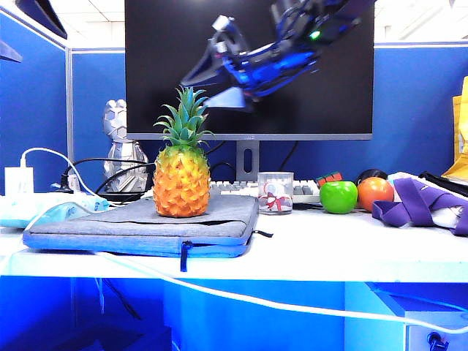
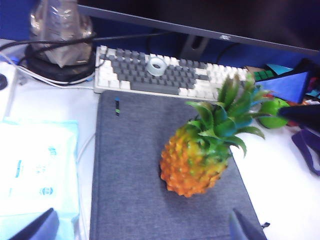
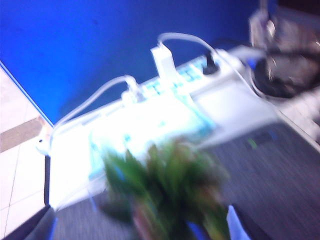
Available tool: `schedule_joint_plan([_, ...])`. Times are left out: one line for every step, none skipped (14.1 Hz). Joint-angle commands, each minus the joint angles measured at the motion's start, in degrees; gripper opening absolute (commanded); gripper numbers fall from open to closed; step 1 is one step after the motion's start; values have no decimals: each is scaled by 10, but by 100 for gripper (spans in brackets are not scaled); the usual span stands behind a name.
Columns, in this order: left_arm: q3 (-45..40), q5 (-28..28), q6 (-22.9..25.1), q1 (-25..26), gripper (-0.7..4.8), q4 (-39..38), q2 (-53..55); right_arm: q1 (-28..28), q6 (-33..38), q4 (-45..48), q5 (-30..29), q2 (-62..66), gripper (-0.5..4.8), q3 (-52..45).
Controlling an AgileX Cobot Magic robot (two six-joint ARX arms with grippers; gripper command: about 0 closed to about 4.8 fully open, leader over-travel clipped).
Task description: Pick up the pineapple and place it above the gray bag.
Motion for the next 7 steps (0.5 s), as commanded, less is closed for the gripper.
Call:
schedule_joint_plan([6, 14, 1, 1, 479, 8, -10, -43, -19, -54, -4, -50, 479, 3])
schedule_joint_plan([16, 13, 14, 1, 479, 6, -16, -61, -19, -67, -4, -72, 479, 3])
schedule_joint_plan([30, 12, 24, 1, 479, -3, -22, -74, -19, -83, -6, -94, 479, 3])
schedule_joint_plan([52, 11, 31, 1, 479, -27, -35, -93, -19, -106, -21, -131, 479, 3])
schedule_joint_plan([67, 9, 40, 1, 479, -45, -52, -107, -19, -121, -33, -165, 479, 3])
schedule_joint_plan([72, -3, 51, 1, 479, -50, -76, -118, -22, -131, -32, -200, 479, 3])
schedule_joint_plan([72, -20, 67, 1, 479, -49, -101, -126, -24, -138, -18, -233, 479, 3])
